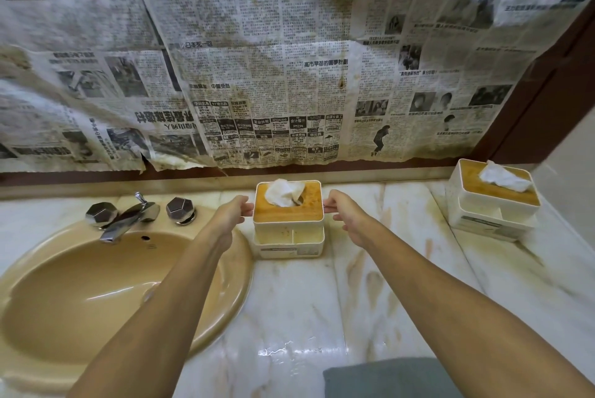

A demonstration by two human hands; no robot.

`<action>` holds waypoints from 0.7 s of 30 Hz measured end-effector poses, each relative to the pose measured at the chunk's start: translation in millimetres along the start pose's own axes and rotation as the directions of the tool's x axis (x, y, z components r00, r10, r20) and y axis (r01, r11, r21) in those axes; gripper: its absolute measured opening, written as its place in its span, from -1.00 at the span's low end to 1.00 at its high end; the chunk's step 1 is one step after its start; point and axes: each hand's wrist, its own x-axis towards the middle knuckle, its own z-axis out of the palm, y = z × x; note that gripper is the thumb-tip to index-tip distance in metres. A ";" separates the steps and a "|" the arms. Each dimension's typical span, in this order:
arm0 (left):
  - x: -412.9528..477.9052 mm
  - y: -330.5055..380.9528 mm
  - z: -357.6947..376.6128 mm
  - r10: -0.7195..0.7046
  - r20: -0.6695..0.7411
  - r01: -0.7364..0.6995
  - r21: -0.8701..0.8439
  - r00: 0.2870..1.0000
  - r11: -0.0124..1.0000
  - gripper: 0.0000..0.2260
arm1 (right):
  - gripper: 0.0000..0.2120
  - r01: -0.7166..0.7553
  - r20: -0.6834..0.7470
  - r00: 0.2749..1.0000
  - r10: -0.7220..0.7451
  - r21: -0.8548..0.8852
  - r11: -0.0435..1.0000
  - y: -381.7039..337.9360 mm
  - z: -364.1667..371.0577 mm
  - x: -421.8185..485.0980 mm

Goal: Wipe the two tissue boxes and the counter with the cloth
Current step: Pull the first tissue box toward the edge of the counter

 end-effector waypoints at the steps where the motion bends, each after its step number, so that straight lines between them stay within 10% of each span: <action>1: -3.8 -1.9 1.7 0.000 0.002 0.000 -0.009 1.000 1.000 -0.62 | -0.86 0.000 -0.005 1.000 0.000 0.002 1.000 2.4 -2.4 -1.3; 21: -80.1 -36.2 50.2 -0.051 0.075 0.057 -0.082 0.996 0.995 -0.61 | -0.70 -0.033 -0.027 0.999 0.033 -0.013 0.999 55.3 -69.6 -63.9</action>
